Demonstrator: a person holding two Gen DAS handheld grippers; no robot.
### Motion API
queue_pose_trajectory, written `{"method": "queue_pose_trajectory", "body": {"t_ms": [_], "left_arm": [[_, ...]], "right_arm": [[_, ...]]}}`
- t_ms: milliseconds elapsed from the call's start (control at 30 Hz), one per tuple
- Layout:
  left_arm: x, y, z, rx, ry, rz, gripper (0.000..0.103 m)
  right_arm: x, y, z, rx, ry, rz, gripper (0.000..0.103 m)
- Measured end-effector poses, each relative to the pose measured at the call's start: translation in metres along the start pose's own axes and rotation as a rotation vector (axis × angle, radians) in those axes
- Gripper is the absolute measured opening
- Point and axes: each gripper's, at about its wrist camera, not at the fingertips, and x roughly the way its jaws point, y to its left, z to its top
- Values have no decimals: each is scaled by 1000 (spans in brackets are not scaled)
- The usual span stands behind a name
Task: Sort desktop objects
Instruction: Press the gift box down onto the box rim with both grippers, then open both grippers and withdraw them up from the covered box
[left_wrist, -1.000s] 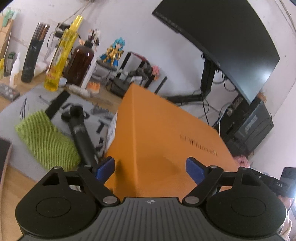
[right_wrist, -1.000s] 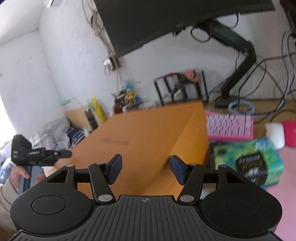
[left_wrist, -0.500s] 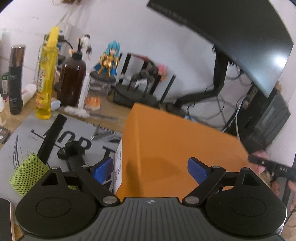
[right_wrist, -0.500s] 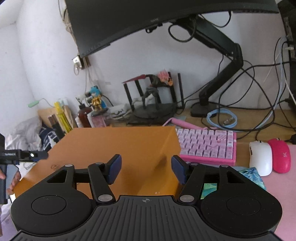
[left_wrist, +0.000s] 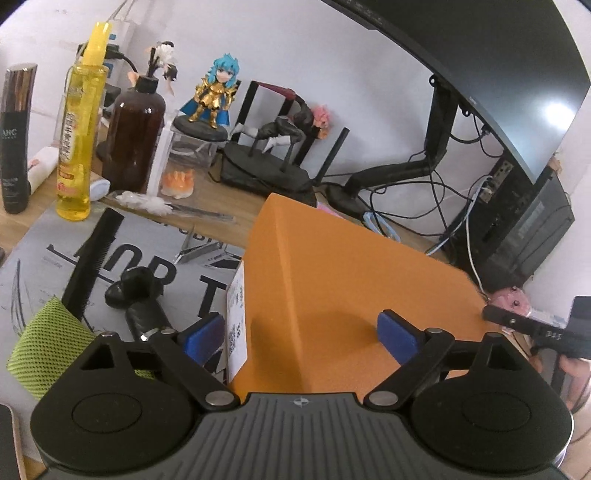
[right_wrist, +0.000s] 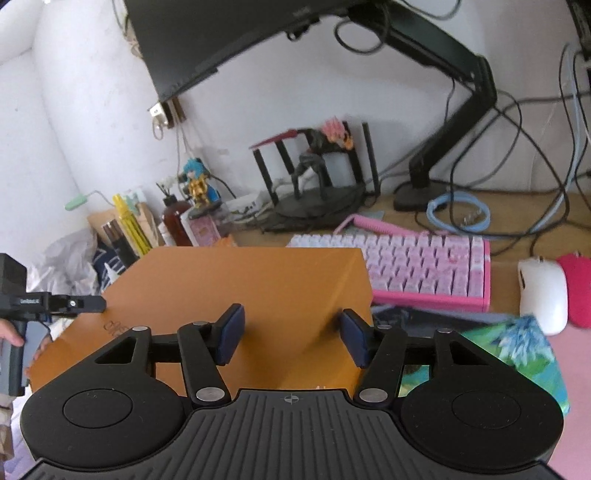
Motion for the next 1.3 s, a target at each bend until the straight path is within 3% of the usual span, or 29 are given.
{"method": "queue_pose_trajectory", "body": {"t_ms": [233, 367, 567, 633, 767, 833, 933, 1133, 1300], "left_arm": [[-2, 1, -8, 8, -12, -8, 91], [-13, -5, -14, 23, -25, -17, 80], [-38, -18, -39, 55, -70, -4, 83], [-49, -23, -49, 67, -112, 4, 86], [-76, -34, -70, 46, -214, -22, 96], [-89, -43, -82, 32, -273, -74, 98], [-103, -68, -99, 83, -346, -80, 103], [-126, -126, -126, 220, -493, -22, 103], [-134, -168, -154, 352, -652, 132, 103]], "right_arm": [[-9, 6, -7, -6, 1, 5, 60], [-16, 11, -10, -17, 6, 3, 60], [-47, 22, -32, -41, -24, -16, 63], [-66, 26, -40, -50, -56, -24, 64], [-106, 40, -57, -61, -140, -32, 81], [-125, 51, -64, -85, -182, -38, 82], [-154, 67, -75, -126, -249, -52, 86], [-202, 83, -94, -170, -381, -120, 88], [-221, 78, -116, -156, -434, -157, 103]]}}
